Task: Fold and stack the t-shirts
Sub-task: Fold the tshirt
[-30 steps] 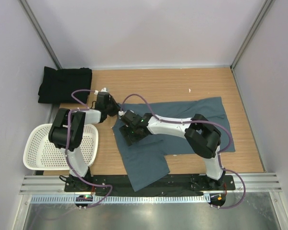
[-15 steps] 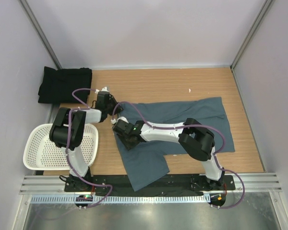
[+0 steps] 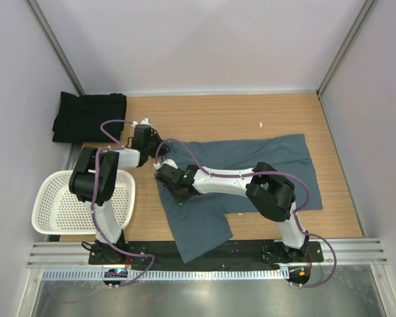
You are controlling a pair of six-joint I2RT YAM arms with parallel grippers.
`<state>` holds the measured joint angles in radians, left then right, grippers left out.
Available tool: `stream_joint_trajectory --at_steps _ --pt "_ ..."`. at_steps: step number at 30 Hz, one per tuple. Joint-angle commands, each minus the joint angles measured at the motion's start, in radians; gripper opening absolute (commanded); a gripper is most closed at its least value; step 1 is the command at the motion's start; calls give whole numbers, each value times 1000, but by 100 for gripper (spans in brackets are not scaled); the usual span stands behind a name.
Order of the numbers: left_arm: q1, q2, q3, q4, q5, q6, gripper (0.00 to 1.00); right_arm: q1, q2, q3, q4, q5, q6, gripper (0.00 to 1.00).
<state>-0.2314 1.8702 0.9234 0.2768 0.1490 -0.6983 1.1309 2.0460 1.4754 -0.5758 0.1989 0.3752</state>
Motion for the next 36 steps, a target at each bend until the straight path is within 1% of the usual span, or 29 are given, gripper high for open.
stream_joint_trajectory --at_steps 1,5,9,15,20,23,31,32,33,35,36 --pt "0 15 37 5 6 25 0 10 -101 -6 -29 -3 -1 1" --pt "0 18 41 6 15 28 0 9 -171 -40 -51 -27 -30 1" --pt "1 18 37 4 18 39 0 9 -222 -40 -93 -29 -45 1" --pt "3 -2 19 5 11 43 0 9 -237 -67 -113 -67 -38 1" --pt "12 -11 2 7 4 43 0 9 -267 -139 -102 -121 -44 1" --pt "15 -13 -6 9 4 39 0 9 -265 -161 -108 -136 -51 1" --pt "14 -57 -46 13 18 26 0 10 -261 -150 -107 -185 -87 1" --pt "15 -66 -58 13 17 28 1 10 -254 -150 -105 -185 -90 1" --pt "14 -81 -66 12 17 31 1 10 -245 -150 -107 -222 -96 1" --pt "14 -100 -75 1 14 37 2 10 -236 -145 -113 -228 -113 1" --pt "15 -108 -86 -1 15 39 4 10 -233 -147 -114 -227 -119 1"
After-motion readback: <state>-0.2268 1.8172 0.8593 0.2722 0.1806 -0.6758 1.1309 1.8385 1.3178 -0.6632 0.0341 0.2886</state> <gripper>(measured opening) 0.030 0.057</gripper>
